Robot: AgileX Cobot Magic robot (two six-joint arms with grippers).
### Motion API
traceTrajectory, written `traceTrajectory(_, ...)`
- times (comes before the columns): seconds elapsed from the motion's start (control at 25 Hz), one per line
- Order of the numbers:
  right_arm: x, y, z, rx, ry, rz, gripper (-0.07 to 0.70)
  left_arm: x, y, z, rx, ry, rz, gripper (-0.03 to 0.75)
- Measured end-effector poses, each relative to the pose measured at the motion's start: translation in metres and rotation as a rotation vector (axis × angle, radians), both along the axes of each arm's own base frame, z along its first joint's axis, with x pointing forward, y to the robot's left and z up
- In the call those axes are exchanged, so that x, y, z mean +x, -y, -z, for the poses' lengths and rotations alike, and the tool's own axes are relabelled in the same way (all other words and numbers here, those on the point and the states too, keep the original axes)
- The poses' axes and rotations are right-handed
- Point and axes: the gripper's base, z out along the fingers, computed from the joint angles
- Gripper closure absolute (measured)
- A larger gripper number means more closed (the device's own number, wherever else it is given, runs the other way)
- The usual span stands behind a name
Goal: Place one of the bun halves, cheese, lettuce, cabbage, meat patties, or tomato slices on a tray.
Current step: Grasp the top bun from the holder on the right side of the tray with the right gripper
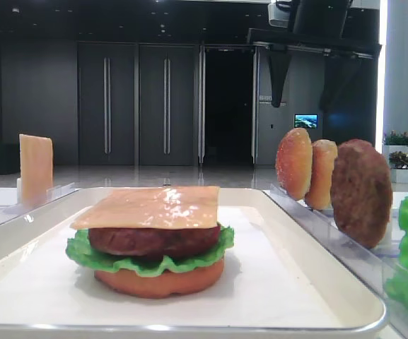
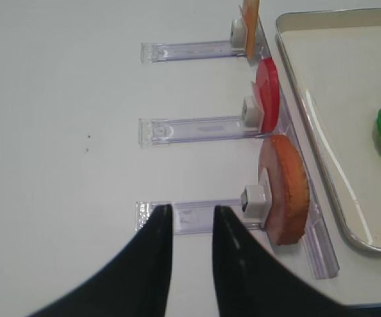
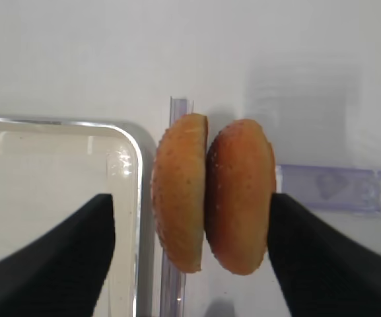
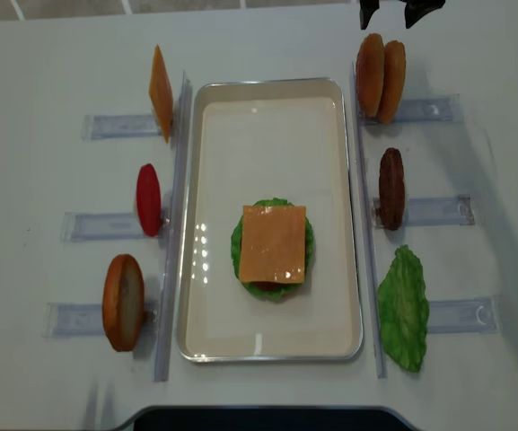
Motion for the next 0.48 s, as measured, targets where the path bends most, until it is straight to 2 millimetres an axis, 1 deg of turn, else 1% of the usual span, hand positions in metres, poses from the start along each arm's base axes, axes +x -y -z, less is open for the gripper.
traceTrajectory(0.48,0.007,-0.006,0.026,0.017,-0.067,0.004,0.136,0.000,0.000,0.000,0.000,0.000,0.000,0.557)
